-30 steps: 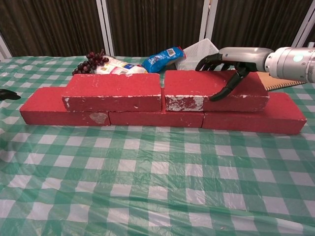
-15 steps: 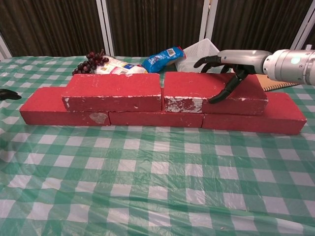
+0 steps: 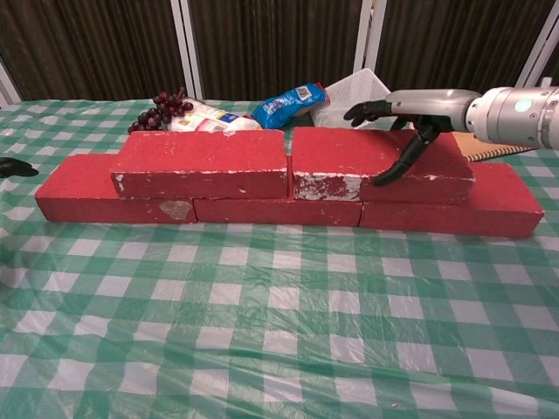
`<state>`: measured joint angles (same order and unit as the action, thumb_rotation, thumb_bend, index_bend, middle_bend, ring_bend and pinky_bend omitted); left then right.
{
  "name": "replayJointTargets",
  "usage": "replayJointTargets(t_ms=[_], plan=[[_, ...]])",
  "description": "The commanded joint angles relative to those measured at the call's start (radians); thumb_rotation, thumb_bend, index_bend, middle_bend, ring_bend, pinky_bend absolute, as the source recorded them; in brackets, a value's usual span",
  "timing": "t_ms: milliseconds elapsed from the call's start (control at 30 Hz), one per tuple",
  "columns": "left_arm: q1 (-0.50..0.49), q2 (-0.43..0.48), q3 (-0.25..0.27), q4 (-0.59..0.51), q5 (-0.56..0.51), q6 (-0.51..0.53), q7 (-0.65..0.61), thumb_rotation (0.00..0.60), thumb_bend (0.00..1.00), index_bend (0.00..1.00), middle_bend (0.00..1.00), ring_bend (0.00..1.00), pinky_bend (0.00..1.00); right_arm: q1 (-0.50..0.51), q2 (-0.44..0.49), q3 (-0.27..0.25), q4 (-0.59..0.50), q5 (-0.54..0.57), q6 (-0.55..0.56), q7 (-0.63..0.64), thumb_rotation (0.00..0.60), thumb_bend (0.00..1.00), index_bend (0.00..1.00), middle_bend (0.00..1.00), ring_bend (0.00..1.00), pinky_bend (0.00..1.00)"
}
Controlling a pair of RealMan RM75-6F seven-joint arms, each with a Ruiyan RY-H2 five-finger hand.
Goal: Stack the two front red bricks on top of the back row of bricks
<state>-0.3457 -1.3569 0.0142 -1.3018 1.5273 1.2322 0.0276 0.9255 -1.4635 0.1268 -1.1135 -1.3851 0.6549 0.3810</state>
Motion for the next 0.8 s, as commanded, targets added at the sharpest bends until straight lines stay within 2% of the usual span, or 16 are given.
replayJointTargets(t_ms=[33, 233, 433, 800], plan=[[0.000, 0.000, 0.000, 0.000, 0.000, 0.001, 0.000, 0.600, 0.24, 0.00, 0.00, 0.00, 0.07, 0.002, 0.001, 0.000, -0.002, 0.001, -0.006, 0.000, 0.600, 0.14, 0.03, 0.16, 0.06, 0.35], [0.000, 0.000, -0.001, 0.000, -0.002, -0.001, -0.001, 0.600, 0.24, 0.00, 0.00, 0.00, 0.07, 0.002, 0.002, 0.001, -0.005, 0.005, -0.014, -0.001, 0.600, 0.12, 0.01, 0.15, 0.05, 0.34], [0.000, 0.001, -0.002, 0.000, -0.002, -0.001, -0.003, 0.600, 0.24, 0.00, 0.00, 0.00, 0.07, 0.004, 0.011, 0.003, -0.015, 0.019, -0.032, -0.012, 0.600, 0.06, 0.00, 0.13, 0.02, 0.30], [0.000, 0.001, -0.002, 0.000, 0.000, 0.001, -0.006, 0.600, 0.24, 0.00, 0.00, 0.00, 0.07, 0.005, 0.032, 0.010, -0.047, 0.045, -0.064, -0.020, 0.590, 0.00, 0.00, 0.03, 0.00, 0.14]])
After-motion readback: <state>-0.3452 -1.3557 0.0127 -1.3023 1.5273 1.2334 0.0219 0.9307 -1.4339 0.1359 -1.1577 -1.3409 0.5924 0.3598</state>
